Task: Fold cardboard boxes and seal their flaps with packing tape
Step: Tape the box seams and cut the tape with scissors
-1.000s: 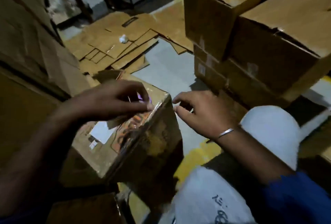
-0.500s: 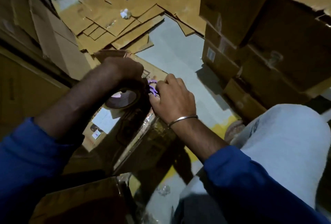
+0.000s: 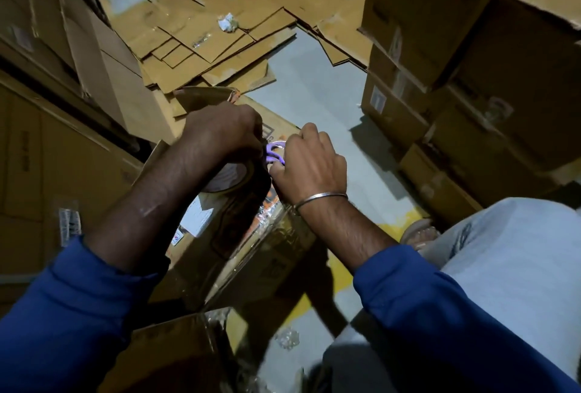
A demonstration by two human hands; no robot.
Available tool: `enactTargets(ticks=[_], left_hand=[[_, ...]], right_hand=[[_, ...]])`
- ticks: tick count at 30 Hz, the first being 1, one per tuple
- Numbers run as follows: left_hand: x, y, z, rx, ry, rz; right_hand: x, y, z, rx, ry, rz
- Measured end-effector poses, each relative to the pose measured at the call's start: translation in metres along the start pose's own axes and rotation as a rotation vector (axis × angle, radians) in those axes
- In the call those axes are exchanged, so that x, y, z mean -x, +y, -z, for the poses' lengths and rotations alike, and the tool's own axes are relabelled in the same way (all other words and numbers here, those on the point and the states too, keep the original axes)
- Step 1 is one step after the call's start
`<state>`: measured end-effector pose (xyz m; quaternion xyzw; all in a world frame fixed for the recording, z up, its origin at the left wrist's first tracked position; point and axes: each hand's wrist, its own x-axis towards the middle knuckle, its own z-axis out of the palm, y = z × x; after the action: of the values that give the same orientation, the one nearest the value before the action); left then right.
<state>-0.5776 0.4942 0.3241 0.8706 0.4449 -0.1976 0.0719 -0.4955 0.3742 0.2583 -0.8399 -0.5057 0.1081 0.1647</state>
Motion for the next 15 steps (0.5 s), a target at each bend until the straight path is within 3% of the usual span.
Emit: enactTargets(ticks=[7, 15], left_hand=[[-0.009, 0.004, 0.008, -0.021, -0.046, -0.055], [0.001, 0.006, 0.008, 0.053, 0.098, -0.11]], right_hand=[[0.003, -0.002, 0.003, 0.085, 0.109, 0.074], [0.009, 0.015, 0.007, 0.043, 0.124, 0.098]])
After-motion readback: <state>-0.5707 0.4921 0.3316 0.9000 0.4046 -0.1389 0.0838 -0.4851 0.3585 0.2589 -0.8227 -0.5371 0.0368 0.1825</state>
